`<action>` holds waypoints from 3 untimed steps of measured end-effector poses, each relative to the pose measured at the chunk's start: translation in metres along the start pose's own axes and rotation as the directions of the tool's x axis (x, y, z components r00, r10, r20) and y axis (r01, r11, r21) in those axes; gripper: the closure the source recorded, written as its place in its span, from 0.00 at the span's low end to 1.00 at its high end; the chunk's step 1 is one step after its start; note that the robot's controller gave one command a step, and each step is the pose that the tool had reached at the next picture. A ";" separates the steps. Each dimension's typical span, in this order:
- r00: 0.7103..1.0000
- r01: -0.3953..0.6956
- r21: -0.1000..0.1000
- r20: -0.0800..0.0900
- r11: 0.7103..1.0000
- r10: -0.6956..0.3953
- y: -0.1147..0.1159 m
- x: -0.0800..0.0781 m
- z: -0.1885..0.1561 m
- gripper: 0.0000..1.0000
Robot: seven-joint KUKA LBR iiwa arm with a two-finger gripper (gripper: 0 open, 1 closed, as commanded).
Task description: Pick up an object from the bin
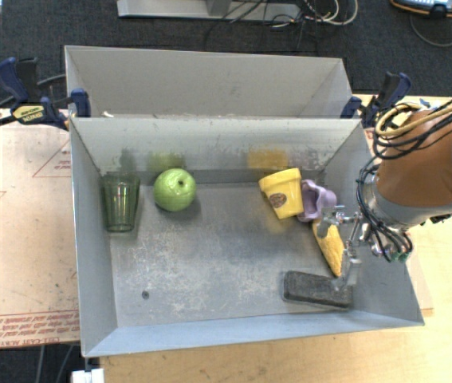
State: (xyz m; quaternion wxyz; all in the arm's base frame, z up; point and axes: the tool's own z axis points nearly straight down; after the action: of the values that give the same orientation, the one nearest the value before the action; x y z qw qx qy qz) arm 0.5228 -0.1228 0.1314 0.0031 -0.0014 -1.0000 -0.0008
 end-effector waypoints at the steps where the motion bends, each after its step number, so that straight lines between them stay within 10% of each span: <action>1: 1.000 0.003 0.002 0.007 1.000 -0.003 0.000 -0.002 -0.004 0.00; 3: 0.994 0.110 0.000 0.003 0.994 -0.110 -0.003 0.005 0.044 0.00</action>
Offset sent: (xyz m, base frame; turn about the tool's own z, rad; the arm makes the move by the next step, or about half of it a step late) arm -0.0205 -0.0078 -0.0595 -0.1951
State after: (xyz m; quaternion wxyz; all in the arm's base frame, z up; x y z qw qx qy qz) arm 0.5174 -0.1254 0.0874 0.0015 0.0536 -0.9986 -0.0010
